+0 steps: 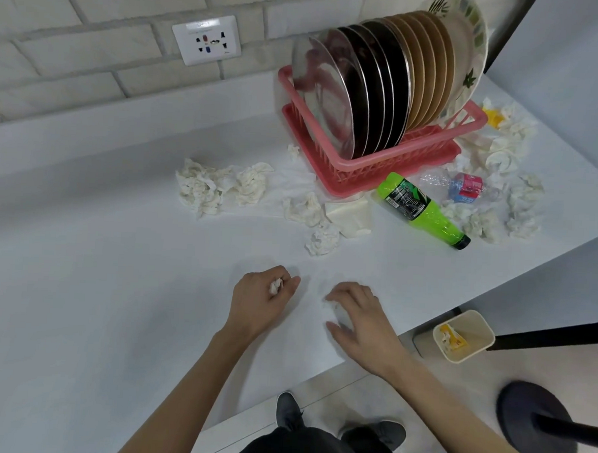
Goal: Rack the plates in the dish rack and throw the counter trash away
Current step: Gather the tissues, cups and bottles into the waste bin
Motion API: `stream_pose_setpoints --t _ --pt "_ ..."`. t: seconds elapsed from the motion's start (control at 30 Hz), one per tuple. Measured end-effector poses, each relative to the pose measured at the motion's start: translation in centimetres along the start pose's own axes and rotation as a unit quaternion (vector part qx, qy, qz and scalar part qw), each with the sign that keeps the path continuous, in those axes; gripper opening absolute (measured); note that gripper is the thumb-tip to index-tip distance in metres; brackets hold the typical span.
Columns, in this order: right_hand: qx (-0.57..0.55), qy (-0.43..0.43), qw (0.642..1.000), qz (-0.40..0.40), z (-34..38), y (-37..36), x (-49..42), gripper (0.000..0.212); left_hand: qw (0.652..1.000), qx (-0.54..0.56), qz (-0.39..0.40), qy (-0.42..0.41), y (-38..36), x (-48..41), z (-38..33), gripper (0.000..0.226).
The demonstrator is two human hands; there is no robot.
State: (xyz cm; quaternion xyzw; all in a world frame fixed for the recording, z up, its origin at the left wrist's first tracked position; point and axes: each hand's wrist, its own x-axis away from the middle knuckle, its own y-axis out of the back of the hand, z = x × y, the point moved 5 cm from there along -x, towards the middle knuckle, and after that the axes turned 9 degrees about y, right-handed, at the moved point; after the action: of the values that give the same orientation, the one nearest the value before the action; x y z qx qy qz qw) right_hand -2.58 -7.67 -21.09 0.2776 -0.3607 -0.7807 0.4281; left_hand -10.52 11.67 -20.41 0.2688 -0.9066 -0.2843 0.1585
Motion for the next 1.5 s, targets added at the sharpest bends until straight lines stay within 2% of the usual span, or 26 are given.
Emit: stream_pose_setpoints --t 0.1,0.23,0.4,0.5,0.67,0.8,1.03,1.13,1.23,1.33,1.43,1.5 --pt "0.105 0.064 0.992 -0.020 -0.1 -0.7 0.9 0.032 1.000 0.015 0.013 0.001 -0.3 0.4 0.0 0.029" --pt "0.136 0.095 0.984 -0.067 -0.4 -1.1 0.8 0.028 0.997 0.069 0.042 -0.007 -0.8 1.0 -0.3 0.026" --pt "0.139 0.034 0.988 -0.064 -1.7 -0.1 0.9 0.039 0.996 0.061 0.068 -0.010 -1.4 1.1 -0.6 0.024" --pt "0.150 0.030 0.987 -0.044 -1.7 -0.4 0.7 0.033 0.996 0.045 0.072 -0.020 -1.8 1.0 -0.9 0.025" --pt "0.104 0.040 0.993 -0.041 -2.0 -0.7 0.2 0.016 0.996 0.033 0.080 -0.021 -2.5 1.0 -1.6 0.022" --pt "0.059 0.024 0.996 -0.062 -2.3 -0.3 -0.3 0.030 0.995 0.059 0.086 0.003 -3.4 1.3 -2.4 0.022" --pt "-0.010 -0.018 0.996 -0.085 -2.8 1.8 0.1 0.051 0.989 0.093 0.114 0.032 -5.4 1.7 -4.8 0.048" --pt "-0.060 -0.068 0.993 -0.069 -4.1 2.9 1.9 0.068 0.989 0.072 0.132 0.002 -7.0 1.6 -6.3 0.058" --pt "-0.048 -0.090 0.993 -0.065 -5.9 4.7 4.4 0.052 0.987 0.043 0.148 -0.043 -9.3 1.7 -8.3 0.063" --pt "-0.004 -0.118 0.991 -0.064 -7.6 7.2 7.1 0.055 0.979 0.041 0.187 -0.070 -12.2 1.7 -10.5 0.057" --pt "0.015 -0.158 0.985 -0.069 -8.9 10.3 10.0 0.059 0.965 0.062 0.248 -0.067 -15.8 2.0 -13.2 0.036" --pt "0.023 -0.177 0.981 -0.075 -10.2 12.2 12.2 0.058 0.955 0.055 0.282 -0.077 -18.5 2.6 -15.4 0.030"
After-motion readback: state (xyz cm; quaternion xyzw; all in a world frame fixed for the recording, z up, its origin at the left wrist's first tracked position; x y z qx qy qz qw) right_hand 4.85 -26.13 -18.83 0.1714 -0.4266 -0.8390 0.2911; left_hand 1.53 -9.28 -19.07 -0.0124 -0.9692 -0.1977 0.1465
